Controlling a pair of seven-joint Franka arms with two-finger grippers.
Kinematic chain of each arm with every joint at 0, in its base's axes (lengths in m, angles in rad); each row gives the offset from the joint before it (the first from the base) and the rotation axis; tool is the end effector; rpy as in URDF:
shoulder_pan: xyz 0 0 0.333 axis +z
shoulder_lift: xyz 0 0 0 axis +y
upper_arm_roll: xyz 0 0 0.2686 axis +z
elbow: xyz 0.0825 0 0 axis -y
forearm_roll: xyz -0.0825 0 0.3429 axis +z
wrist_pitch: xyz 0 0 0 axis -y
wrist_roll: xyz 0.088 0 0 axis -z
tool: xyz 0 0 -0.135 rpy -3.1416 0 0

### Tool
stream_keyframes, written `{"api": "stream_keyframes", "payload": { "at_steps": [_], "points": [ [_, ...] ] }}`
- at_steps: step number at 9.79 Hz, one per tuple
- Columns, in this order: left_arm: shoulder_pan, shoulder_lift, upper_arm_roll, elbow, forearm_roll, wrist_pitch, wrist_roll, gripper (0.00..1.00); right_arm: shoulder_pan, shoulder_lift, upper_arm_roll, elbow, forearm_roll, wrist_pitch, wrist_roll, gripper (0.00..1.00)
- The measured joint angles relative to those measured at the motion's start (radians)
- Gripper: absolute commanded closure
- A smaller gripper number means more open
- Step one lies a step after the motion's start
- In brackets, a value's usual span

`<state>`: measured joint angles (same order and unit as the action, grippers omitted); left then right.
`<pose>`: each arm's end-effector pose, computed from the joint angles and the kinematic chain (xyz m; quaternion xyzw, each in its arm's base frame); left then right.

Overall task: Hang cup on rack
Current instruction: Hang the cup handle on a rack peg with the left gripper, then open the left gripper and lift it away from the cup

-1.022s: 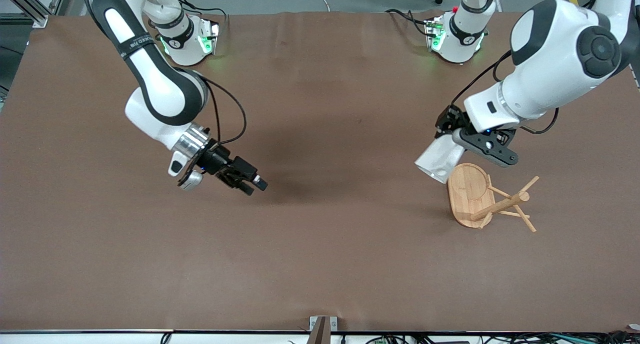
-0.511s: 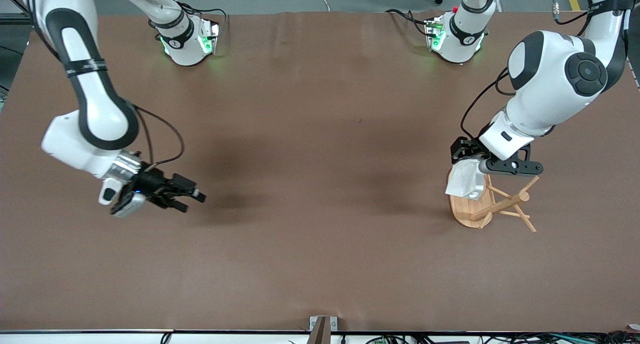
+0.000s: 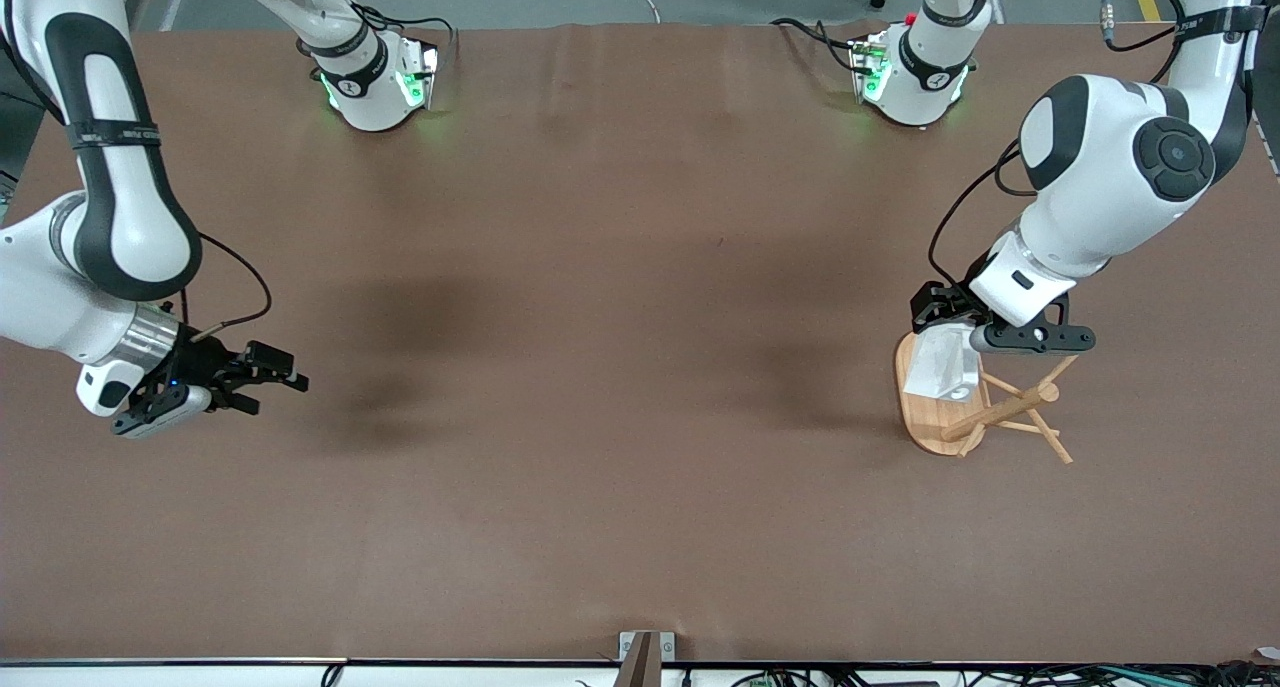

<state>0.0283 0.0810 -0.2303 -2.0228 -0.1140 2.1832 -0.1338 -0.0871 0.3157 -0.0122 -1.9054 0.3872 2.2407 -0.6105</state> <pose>0.5276 -0.1140 0.3649 0.9975 -0.0025 0.0303 0.0631 0.5767 -0.0378 0.2905 -0.9794 -0.1343 -0.0614 0.1374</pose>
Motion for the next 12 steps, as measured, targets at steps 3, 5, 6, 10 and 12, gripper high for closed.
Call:
{"api": "stream_keyframes", "payload": {
  "at_steps": [3, 5, 6, 10, 12],
  "points": [
    [0.005, 0.0, 0.016, -0.005, 0.0, 0.001, 0.0, 1.0, 0.012, -0.068, -0.002, 0.01, -0.259, -0.068, 0.283, 0.0],
    [0.009, 0.001, 0.022, -0.005, -0.002, 0.002, 0.0, 0.99, 0.012, -0.163, -0.015, 0.028, -0.278, -0.131, 0.358, 0.0],
    [0.01, 0.001, 0.028, -0.006, -0.002, 0.003, 0.0, 0.99, 0.011, -0.212, -0.031, 0.045, -0.28, -0.163, 0.369, 0.0],
    [0.012, 0.0, 0.043, -0.033, -0.002, 0.003, 0.048, 0.81, 0.004, -0.282, -0.07, 0.264, -0.32, -0.527, 0.518, 0.0],
    [0.013, 0.0, 0.044, -0.036, -0.002, -0.005, 0.067, 0.42, 0.021, -0.283, -0.059, 0.366, -0.334, -0.691, 0.627, 0.0]
  ]
}}
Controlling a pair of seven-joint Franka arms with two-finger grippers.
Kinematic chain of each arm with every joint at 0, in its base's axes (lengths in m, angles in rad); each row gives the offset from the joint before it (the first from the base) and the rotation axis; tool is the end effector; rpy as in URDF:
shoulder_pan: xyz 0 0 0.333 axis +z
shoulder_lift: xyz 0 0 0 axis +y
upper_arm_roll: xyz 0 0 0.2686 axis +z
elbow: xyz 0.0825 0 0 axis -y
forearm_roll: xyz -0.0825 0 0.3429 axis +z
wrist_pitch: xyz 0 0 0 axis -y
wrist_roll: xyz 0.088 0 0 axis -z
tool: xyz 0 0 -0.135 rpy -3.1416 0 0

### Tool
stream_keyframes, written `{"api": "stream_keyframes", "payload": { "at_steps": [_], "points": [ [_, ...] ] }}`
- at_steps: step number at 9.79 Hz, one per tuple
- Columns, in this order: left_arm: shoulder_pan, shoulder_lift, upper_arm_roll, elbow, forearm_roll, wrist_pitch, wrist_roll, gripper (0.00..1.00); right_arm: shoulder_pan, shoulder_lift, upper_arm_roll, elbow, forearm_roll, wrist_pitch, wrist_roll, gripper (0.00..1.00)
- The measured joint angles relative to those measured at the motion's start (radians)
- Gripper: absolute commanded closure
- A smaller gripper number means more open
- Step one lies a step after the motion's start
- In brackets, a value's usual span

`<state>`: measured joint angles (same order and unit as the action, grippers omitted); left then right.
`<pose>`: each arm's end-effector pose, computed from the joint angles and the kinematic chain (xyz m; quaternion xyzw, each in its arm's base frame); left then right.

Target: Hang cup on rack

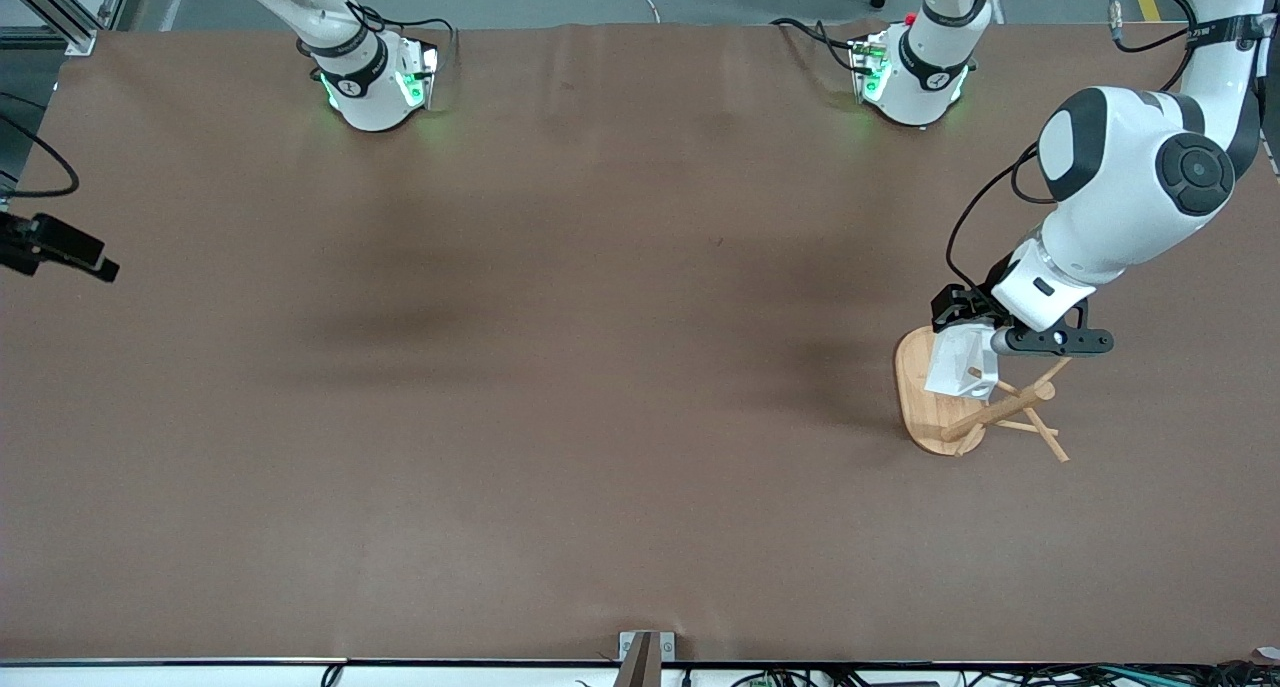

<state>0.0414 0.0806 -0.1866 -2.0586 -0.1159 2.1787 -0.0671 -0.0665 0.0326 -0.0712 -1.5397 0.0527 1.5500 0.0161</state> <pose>0.5242 -0.0832 0.3488 0.9982 -0.0064 0.0142 0.0575 0.5153 -0.0636 0.5440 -0.9967 0.0765 0.0096 0.0258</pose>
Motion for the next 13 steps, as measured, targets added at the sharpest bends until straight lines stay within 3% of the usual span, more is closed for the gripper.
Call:
{"api": "stream_keyframes", "payload": {
  "at_steps": [1, 3, 9, 13],
  "points": [
    [0.001, -0.001, 0.003, 0.003, 0.0, -0.019, 0.016, 0.18, 0.006, 0.0, 0.0, 0.039, -0.007, -0.032, 0.017, 0.0],
    [0.002, -0.007, 0.022, 0.014, 0.0, -0.12, 0.057, 0.0, 0.003, 0.001, -0.006, 0.108, -0.052, -0.048, 0.013, 0.0],
    [0.002, -0.077, 0.038, 0.081, 0.015, -0.382, 0.063, 0.0, 0.003, 0.013, -0.006, 0.119, -0.08, -0.048, -0.025, 0.0],
    [0.001, -0.098, 0.037, 0.195, 0.099, -0.412, 0.063, 0.0, 0.003, 0.014, -0.006, 0.119, -0.08, -0.048, -0.026, 0.0]
  ]
}}
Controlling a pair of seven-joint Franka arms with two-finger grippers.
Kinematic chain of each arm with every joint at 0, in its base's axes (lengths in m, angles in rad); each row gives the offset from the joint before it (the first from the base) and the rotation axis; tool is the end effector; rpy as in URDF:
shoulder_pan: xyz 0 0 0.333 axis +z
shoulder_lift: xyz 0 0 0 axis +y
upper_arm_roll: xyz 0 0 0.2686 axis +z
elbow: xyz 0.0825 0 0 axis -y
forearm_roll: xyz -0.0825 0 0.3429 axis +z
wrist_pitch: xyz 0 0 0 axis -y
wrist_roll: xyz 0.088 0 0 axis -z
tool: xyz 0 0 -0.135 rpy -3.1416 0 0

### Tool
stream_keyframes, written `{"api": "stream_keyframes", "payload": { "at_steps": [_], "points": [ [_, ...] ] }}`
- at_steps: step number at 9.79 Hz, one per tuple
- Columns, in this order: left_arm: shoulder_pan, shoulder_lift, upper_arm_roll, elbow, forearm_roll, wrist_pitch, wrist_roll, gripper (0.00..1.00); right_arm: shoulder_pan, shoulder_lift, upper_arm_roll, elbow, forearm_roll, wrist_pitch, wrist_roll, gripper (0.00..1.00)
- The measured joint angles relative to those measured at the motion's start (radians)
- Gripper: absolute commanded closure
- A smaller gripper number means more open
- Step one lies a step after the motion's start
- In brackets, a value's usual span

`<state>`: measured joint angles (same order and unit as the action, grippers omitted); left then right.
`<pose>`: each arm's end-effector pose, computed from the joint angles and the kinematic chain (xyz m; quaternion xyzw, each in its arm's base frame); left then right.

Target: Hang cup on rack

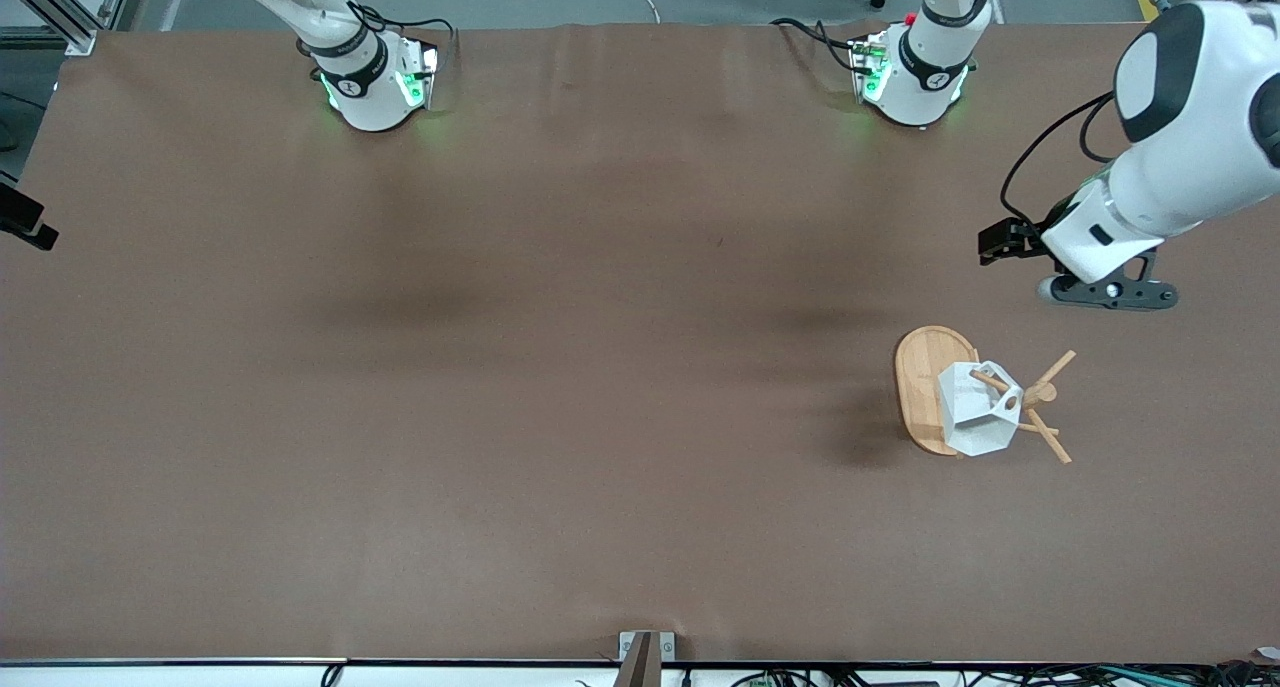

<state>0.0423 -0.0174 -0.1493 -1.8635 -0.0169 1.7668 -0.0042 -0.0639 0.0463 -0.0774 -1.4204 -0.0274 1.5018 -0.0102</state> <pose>0.5041 -0.0564 0.4475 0.9980 -0.0493 -0.0401 0.0047 0.5144 -0.0761 0.5835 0.9975 -0.0666 0.0164 0.0167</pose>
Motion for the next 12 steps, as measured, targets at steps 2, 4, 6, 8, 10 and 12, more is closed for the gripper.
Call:
{"api": "stream_keyframes", "payload": {
  "at_steps": [2, 4, 6, 8, 10, 12],
  "points": [
    [-0.002, -0.001, 0.0, 0.123, 0.001, -0.002, 0.0, 0.0, 0.0, 0.0, 0.0, 0.0, 0.0, 0.0, 0.0, 0.0],
    [-0.017, 0.011, -0.001, 0.239, 0.001, -0.069, 0.0, 0.0, 0.0, 0.001, -0.001, 0.0, 0.0, 0.0, 0.0, 0.0],
    [-0.023, 0.011, 0.001, 0.344, 0.001, -0.193, 0.0, 0.0, 0.0, 0.001, 0.0, 0.0, 0.0, 0.0, 0.0, 0.0],
    [-0.067, -0.017, 0.042, 0.391, 0.001, -0.29, 0.0, 0.0, 0.0, 0.002, 0.0, 0.0, 0.0, 0.0, 0.0, 0.0],
    [-0.08, -0.043, 0.061, 0.395, 0.003, -0.353, 0.0, 0.0, 0.0, 0.002, 0.0, 0.0, 0.0, 0.0, 0.0, 0.0],
    [-0.069, -0.045, 0.064, 0.395, 0.003, -0.377, 0.0, 0.0, -0.002, 0.003, -0.001, 0.0, 0.001, -0.001, 0.0, 0.0]
  ]
}}
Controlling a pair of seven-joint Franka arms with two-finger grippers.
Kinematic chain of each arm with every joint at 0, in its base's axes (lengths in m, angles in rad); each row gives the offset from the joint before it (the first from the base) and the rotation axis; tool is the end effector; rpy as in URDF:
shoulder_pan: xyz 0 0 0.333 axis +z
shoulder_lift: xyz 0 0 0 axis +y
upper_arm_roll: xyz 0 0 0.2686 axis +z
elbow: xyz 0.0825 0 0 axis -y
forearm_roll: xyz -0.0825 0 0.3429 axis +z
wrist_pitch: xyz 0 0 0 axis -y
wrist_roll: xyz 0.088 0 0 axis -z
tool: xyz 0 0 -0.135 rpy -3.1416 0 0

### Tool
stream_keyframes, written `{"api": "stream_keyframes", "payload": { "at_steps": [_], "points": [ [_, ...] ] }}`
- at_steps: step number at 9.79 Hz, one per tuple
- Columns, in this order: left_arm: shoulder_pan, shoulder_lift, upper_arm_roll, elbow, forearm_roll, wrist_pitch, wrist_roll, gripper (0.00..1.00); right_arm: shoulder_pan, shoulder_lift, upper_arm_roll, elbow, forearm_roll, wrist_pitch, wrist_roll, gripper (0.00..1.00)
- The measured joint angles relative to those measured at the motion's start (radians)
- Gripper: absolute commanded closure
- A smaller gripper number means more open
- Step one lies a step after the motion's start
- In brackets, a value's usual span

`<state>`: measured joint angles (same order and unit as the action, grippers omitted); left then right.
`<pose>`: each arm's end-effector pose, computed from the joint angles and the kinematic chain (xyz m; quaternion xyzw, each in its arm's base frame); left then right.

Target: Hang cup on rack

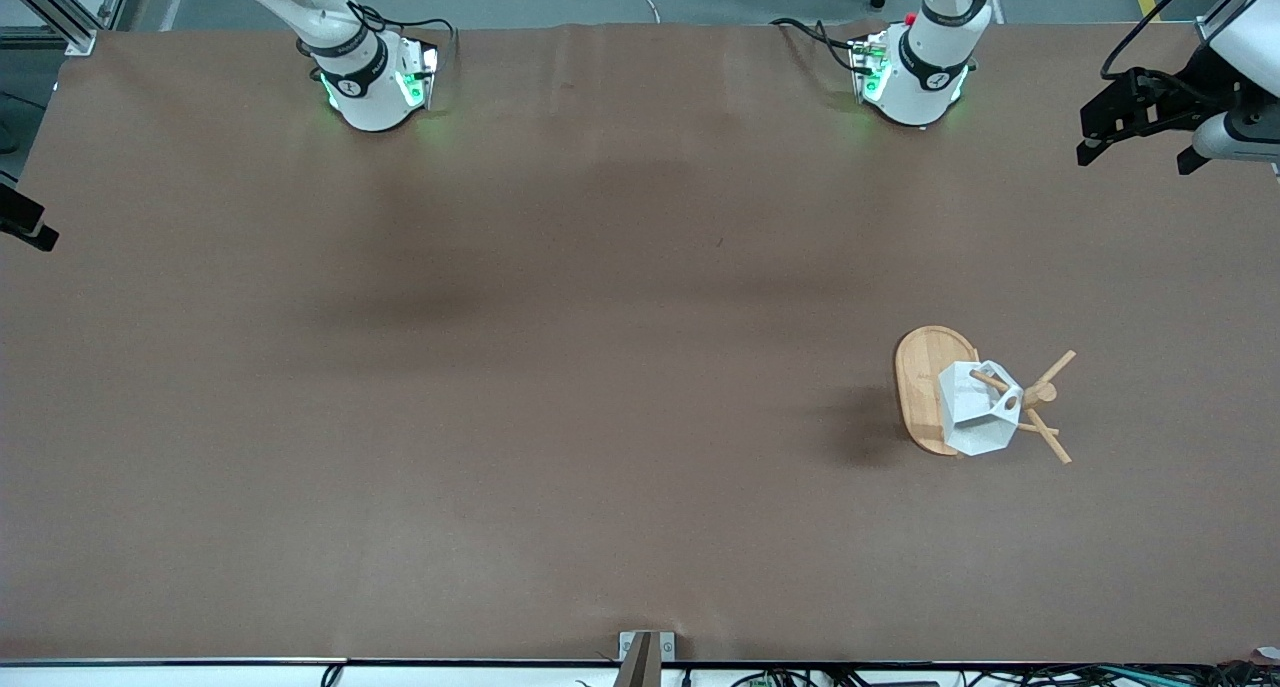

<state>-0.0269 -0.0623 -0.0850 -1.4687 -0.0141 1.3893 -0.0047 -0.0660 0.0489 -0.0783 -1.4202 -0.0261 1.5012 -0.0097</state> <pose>0.4728 -0.0566 0.6071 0.9985 -0.0547 -0.0089 0.0038 0.5147 -0.0775 0.5822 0.9974 -0.0683 0.0149 0.0161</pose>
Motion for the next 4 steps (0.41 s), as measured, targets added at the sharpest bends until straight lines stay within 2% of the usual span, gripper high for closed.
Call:
{"api": "stream_keyframes", "payload": {
  "at_steps": [4],
  "points": [
    [0.002, 0.0, -0.006, -0.004, 0.0, -0.001, -0.032, 0.0, -0.007, 0.0, -0.002, 0.0, 0.001, -0.001, 0.0, 0.0]
  ]
}}
